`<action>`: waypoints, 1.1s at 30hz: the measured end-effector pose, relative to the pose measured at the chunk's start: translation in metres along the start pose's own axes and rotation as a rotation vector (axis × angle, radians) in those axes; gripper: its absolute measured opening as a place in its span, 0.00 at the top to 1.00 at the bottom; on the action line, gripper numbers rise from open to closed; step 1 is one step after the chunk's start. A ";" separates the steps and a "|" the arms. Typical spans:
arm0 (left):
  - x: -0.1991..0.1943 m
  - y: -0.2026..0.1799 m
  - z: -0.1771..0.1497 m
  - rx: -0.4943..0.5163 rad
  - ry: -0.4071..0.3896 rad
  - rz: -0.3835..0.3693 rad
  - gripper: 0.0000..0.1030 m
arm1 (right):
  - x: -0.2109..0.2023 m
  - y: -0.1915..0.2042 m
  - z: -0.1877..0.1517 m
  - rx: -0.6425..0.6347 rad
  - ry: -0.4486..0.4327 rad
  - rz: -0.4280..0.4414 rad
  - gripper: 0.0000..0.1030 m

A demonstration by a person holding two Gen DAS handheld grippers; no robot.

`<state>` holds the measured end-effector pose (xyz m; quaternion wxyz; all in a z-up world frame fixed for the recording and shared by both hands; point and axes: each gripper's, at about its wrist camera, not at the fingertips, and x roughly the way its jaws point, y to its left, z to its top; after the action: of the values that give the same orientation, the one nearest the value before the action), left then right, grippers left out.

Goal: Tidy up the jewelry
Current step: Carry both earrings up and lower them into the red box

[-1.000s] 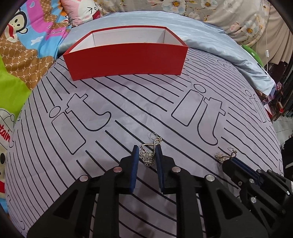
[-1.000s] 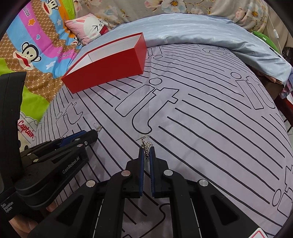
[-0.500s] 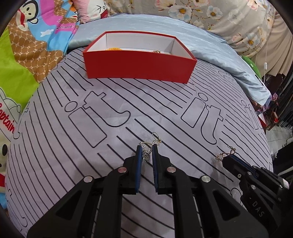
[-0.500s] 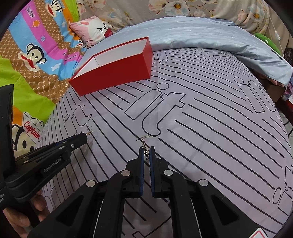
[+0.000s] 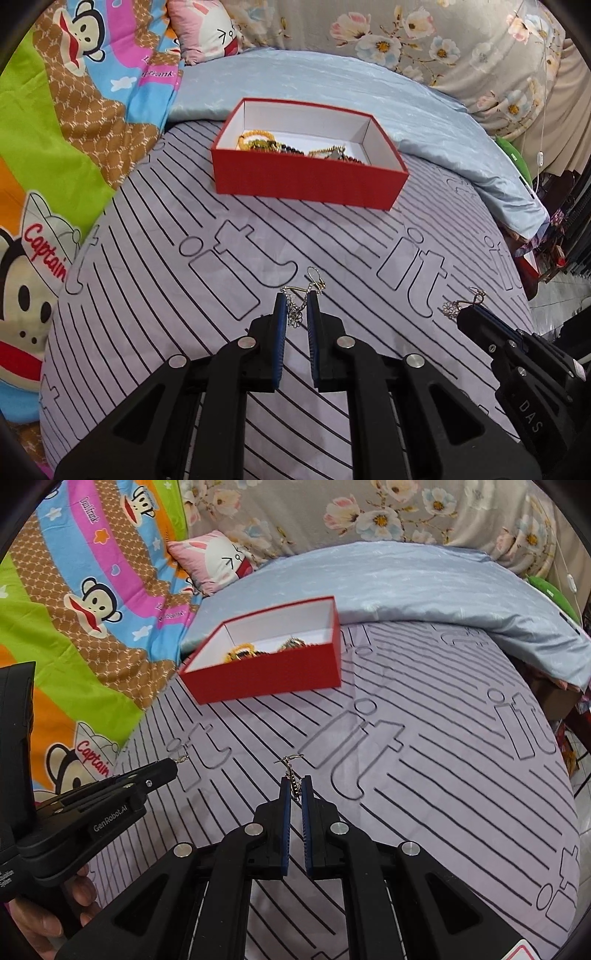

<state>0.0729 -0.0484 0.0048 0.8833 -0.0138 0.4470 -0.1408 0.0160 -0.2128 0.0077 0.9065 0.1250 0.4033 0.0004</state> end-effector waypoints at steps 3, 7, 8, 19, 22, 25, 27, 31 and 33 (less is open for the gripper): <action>-0.008 0.001 0.008 0.003 -0.018 0.012 0.90 | -0.004 0.009 0.009 -0.016 -0.021 0.011 0.95; -0.015 0.003 0.019 0.012 -0.041 0.032 0.90 | -0.008 0.021 0.022 -0.038 -0.044 0.020 0.95; -0.017 0.003 0.023 0.018 -0.050 0.039 0.90 | -0.009 0.023 0.024 -0.042 -0.048 0.022 0.95; -0.023 -0.003 0.067 0.054 -0.113 0.055 0.90 | -0.009 0.039 0.067 -0.076 -0.108 0.036 0.95; -0.022 -0.005 0.083 0.066 -0.131 0.060 0.90 | -0.005 0.039 0.083 -0.079 -0.124 0.038 0.95; -0.019 -0.006 0.098 0.077 -0.148 0.067 0.90 | 0.002 0.039 0.100 -0.082 -0.132 0.039 0.95; -0.014 -0.005 0.111 0.079 -0.155 0.071 0.90 | 0.009 0.038 0.111 -0.091 -0.134 0.030 0.95; -0.002 -0.003 0.132 0.076 -0.168 0.085 0.90 | 0.027 0.038 0.128 -0.099 -0.132 0.023 0.95; 0.007 -0.002 0.143 0.077 -0.166 0.095 0.90 | 0.038 0.037 0.138 -0.099 -0.127 0.020 0.95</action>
<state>0.1895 -0.0665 0.0853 0.9229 0.0298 0.3664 -0.1142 0.1459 -0.2043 0.0768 0.9353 0.0838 0.3432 0.0216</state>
